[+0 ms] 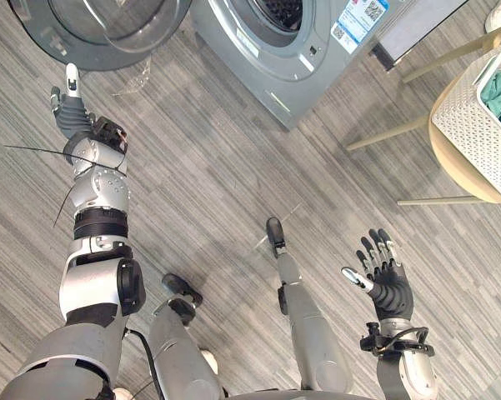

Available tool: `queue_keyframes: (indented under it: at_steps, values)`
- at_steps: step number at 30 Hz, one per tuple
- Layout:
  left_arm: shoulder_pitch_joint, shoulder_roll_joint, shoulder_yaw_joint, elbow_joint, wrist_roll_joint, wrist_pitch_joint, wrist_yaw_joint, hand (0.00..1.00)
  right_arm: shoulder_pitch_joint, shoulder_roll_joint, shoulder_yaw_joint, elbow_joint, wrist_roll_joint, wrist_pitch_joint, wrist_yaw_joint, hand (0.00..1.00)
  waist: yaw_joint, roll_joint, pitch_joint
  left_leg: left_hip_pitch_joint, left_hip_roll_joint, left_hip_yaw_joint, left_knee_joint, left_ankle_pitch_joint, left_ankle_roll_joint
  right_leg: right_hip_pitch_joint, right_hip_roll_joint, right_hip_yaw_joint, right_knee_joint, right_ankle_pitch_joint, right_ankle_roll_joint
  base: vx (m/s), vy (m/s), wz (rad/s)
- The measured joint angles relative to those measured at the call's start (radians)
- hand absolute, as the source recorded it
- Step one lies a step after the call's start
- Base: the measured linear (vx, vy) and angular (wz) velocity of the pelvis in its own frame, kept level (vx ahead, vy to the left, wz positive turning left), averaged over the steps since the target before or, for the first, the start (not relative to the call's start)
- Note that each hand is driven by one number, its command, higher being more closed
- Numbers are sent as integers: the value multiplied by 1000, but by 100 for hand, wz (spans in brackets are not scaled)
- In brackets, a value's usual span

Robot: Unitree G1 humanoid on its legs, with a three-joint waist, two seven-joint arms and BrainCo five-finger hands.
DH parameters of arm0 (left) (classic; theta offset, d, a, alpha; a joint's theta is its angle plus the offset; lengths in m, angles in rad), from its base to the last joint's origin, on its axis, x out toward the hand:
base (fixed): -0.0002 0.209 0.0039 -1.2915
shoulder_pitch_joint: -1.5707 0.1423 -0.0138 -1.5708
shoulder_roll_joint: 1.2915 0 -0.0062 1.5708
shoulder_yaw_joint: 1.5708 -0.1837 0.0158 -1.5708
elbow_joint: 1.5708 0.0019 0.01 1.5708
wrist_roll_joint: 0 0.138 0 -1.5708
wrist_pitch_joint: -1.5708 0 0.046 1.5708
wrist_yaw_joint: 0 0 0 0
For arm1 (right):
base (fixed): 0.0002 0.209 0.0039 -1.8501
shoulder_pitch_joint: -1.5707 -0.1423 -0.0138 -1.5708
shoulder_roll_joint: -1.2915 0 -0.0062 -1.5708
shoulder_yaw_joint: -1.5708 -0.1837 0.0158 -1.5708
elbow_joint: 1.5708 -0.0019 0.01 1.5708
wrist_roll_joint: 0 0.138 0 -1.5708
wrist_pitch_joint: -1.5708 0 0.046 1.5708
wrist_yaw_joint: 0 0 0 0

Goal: Pick up the laundry basket with both hands and put the clothes into the washing machine.

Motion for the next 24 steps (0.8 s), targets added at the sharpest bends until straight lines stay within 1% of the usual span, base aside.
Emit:
queue_keyframes:
  at_steps: [1,3,4,5,6,7,8,9,10,11,13,14,15,16,17,19,20,21,24]
  values:
    - [26,-1,1,-21,-3,0,0,0,-2,0,0,0,-4,0,0,0,-1,2,-4,10,-1,2,-4,0,0,8,0,0,0,0,0,0,0,0]
    - [158,-12,0,-138,-24,-6,-18,0,-20,0,-8,22,-13,1,0,0,0,5,-14,66,-16,11,-31,2,1,46,-4,0,5,-7,-5,0,0,0]
    - [202,-14,0,-174,-17,-6,-22,0,-32,0,-13,38,-15,3,0,0,0,8,-15,89,-20,13,-41,3,0,60,-5,-1,14,-15,-5,2,3,8]
    - [295,-27,-2,-247,-3,-9,-34,0,-51,0,-35,69,-17,15,-1,0,1,22,-24,129,-33,12,-64,9,1,83,-8,-9,45,-42,-6,14,9,27]
    - [392,-55,-3,-306,30,-24,-55,0,-63,-1,-62,107,-37,21,0,0,4,41,-34,185,-59,11,-107,23,-1,109,-21,-20,90,-81,-2,20,9,39]
    - [442,-77,-3,-328,46,-32,-64,0,-63,-1,-72,128,-48,22,0,0,8,51,-44,212,-76,12,-133,32,1,120,-29,-26,116,-104,-1,46,15,59]
    - [572,-135,-3,-388,62,-58,-87,0,-64,-5,-103,189,-72,23,3,0,23,80,-79,286,-126,13,-211,43,5,148,-54,-44,179,-169,3,44,12,54]
    - [624,-159,-3,-404,69,-68,-94,0,-64,-11,-110,215,-83,25,4,0,24,91,-99,308,-145,12,-243,51,5,157,-65,-54,198,-189,5,65,25,67]
    - [724,-206,0,-430,84,-88,-106,0,-77,-23,-116,277,-103,36,12,0,32,110,-141,350,-187,6,-308,67,8,176,-92,-71,227,-223,15,70,46,62]
    - [818,-255,-3,-458,88,-98,-110,0,-94,-30,-128,341,-131,44,20,0,45,129,-183,380,-221,-4,-363,81,13,190,-113,-88,246,-246,21,79,57,61]
    - [908,-308,-12,-459,92,-115,-125,0,-144,-35,-147,436,-158,62,22,0,56,144,-199,426,-256,-33,-410,98,12,230,-137,-110,257,-264,28,92,72,51]
    - [957,-342,-13,-441,104,-115,-140,0,-193,-36,-162,521,-180,76,21,0,63,147,-203,453,-274,-55,-436,115,11,256,-150,-125,269,-273,36,85,73,60]
    - [978,-370,-27,-389,125,-113,-158,0,-225,-36,-181,591,-205,88,21,0,74,146,-204,475,-289,-77,-456,126,14,285,-165,-147,281,-285,42,47,48,55]
    - [985,-380,-39,-360,126,-113,-167,0,-236,-37,-189,624,-210,90,21,0,78,144,-208,480,-295,-91,-463,130,17,298,-173,-160,283,-289,44,35,35,66]
    - [1004,-398,-58,-297,146,-109,-180,0,-260,-39,-198,694,-227,101,19,0,77,140,-218,490,-301,-111,-476,139,25,327,-185,-187,278,-295,49,39,33,56]
    - [1025,-422,-60,-172,218,-97,-197,0,-289,-38,-199,810,-254,108,17,0,76,123,-236,516,-311,-140,-491,142,26,368,-196,-214,276,-309,55,55,38,47]
    - [1050,-446,-58,-34,267,-71,-215,0,-315,-34,-213,933,-282,116,12,0,77,110,-257,553,-319,-150,-509,142,25,413,-202,-227,262,-314,60,82,55,32]
    - [1075,-465,-58,69,285,-50,-227,0,-336,-32,-234,1023,-288,129,10,0,77,102,-279,572,-323,-155,-521,142,25,436,-204,-238,241,-315,61,83,53,23]
    - [1100,-484,-53,229,321,-16,-250,0,-359,-34,-290,1171,-318,147,-7,0,77,97,-297,592,-331,-177,-539,137,18,482,-209,-257,208,-314,64,61,30,17]
